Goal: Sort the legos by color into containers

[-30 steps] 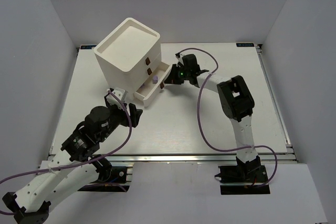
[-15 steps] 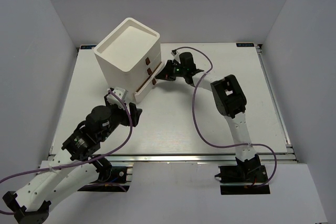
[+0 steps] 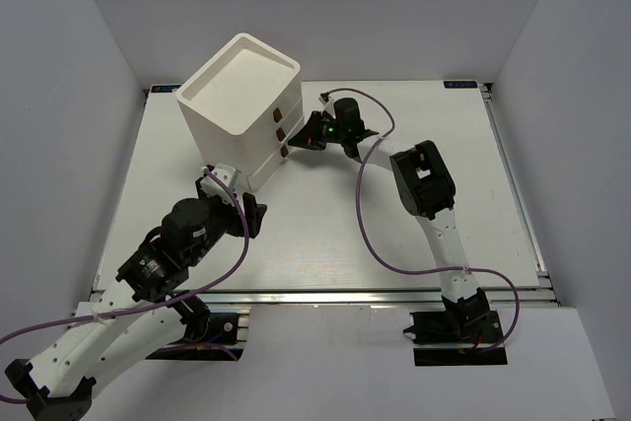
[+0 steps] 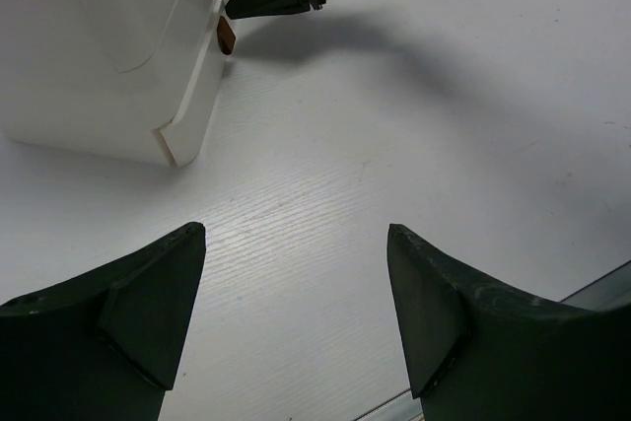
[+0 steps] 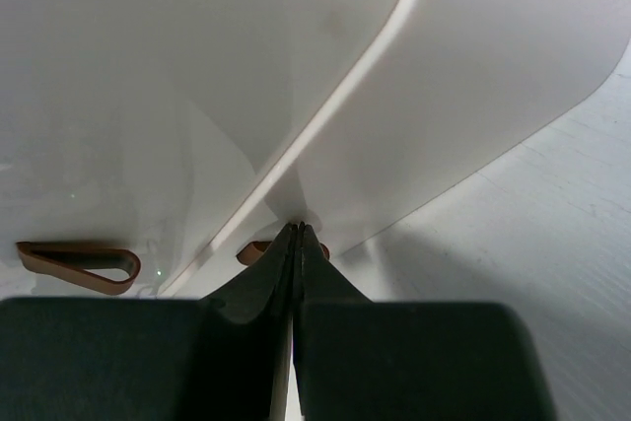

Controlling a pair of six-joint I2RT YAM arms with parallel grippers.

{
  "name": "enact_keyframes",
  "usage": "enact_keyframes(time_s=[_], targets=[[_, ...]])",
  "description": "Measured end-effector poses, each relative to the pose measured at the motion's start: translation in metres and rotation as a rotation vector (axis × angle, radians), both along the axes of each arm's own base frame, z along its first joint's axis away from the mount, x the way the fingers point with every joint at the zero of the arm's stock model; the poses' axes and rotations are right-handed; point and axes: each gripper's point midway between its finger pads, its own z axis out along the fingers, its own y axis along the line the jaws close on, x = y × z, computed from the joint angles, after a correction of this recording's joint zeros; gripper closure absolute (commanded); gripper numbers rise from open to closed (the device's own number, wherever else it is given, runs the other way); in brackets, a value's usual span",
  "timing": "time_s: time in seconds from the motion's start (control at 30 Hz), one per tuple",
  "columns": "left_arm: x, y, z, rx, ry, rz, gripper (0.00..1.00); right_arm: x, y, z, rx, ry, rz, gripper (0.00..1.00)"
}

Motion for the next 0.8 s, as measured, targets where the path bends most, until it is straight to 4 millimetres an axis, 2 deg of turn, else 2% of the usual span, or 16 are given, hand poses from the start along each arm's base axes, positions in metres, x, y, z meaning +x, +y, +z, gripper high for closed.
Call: enact_keyframes(time_s=[0.37,0.47,0.57,0.63,0.67,0.7,0.77,0.8], targets=[[0.0,-0.001,-0.002,-0.001,0.009,0.002,0.16,0.006,0.003,0.009,0.019,-0.011,0.003,1.0],[0.0,-0.001,-0.002,0.0,0.01,0.002,0.16,0.008,-0.002,0.007,0.006,-0.027,0.001,1.0],[0.0,-0.001,-0.002,0.0,0.01,0.001,0.15,-0.007,-0.019,-0.006,-0.07,-0.029,0.01,1.0],[0.0,-0.001,-0.002,-0.001,0.01,-0.001,0.09,-0.025,-0.041,-0.012,-0.157,-0.048,0.02,0.77],[-0.001,-0.001,-0.002,-0.001,0.01,-0.004,0.06,-0.035,-0.054,-0.011,-0.204,-0.072,0.026,0.57],[-0.001,-0.001,-0.002,-0.002,0.011,-0.004,0.02,-0.047,-0.066,-0.008,-0.243,-0.083,0.035,0.51],[-0.001,-0.002,-0.002,-0.006,0.012,-0.007,0.02,-0.068,-0.091,0.014,-0.318,-0.184,0.077,0.41],[-0.002,-0.003,-0.002,-0.008,0.013,-0.011,0.02,-0.076,-0.1,0.025,-0.351,-0.227,0.094,0.4]])
